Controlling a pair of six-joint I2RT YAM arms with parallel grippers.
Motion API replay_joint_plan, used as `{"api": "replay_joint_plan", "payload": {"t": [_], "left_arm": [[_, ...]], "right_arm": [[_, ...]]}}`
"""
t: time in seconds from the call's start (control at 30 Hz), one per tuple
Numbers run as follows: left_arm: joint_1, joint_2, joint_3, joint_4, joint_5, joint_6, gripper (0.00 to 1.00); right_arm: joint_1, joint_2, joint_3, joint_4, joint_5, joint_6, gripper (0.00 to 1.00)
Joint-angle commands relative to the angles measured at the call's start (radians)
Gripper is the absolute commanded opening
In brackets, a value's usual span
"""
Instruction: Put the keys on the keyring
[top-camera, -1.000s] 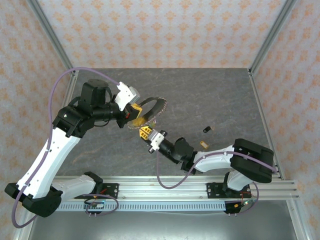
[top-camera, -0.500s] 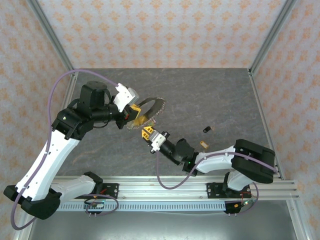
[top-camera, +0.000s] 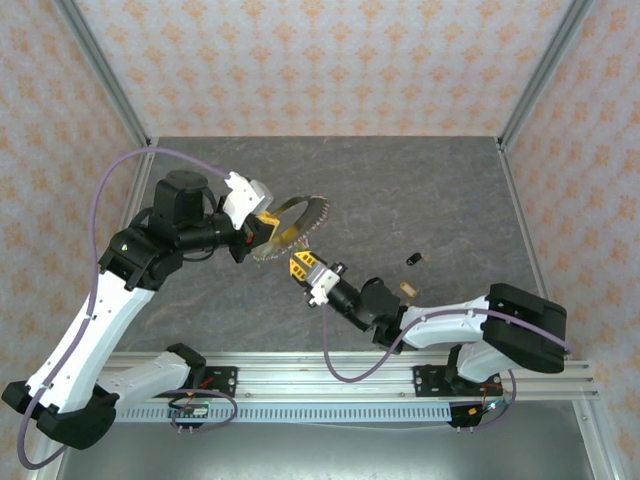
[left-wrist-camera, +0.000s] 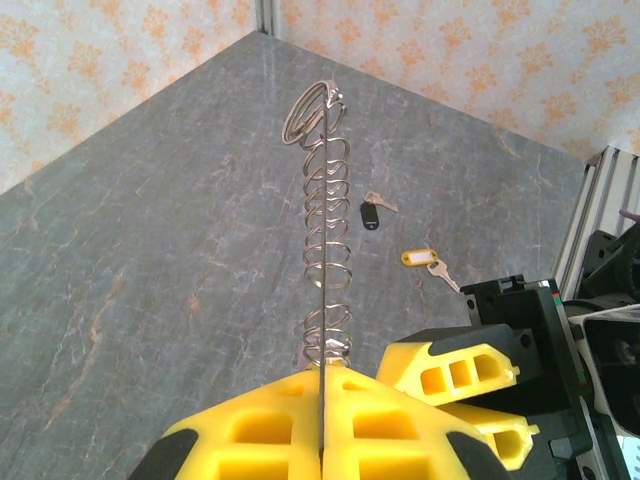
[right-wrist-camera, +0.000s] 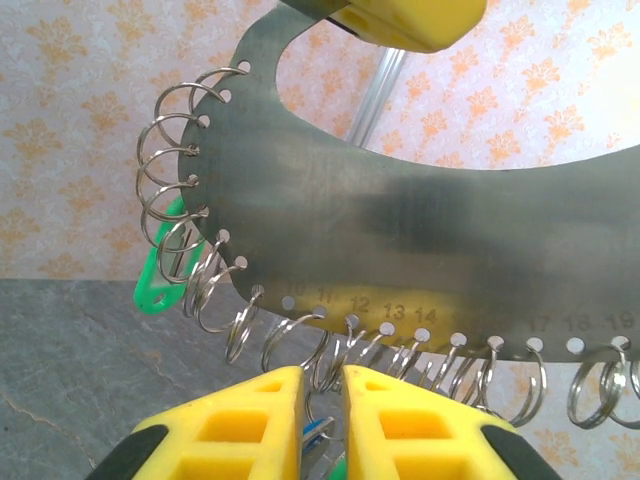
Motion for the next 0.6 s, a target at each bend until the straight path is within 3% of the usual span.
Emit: {"api": "replay_joint_plan", "payload": {"t": [0.0,0.57], "left_arm": [[-0.006,-0.027,-0.010,0.080,0.000,-0.021,0.00],[-0.006,-0.038,-0.021,0.081,0.007,-0.018,0.00]], "right_arm": [[0.005,-0.019,0.054,-0.032,-0.039,-0.034,0.18],[0.006,0.081,0.096,0.018,0.075,-0.052,0.21]]}}
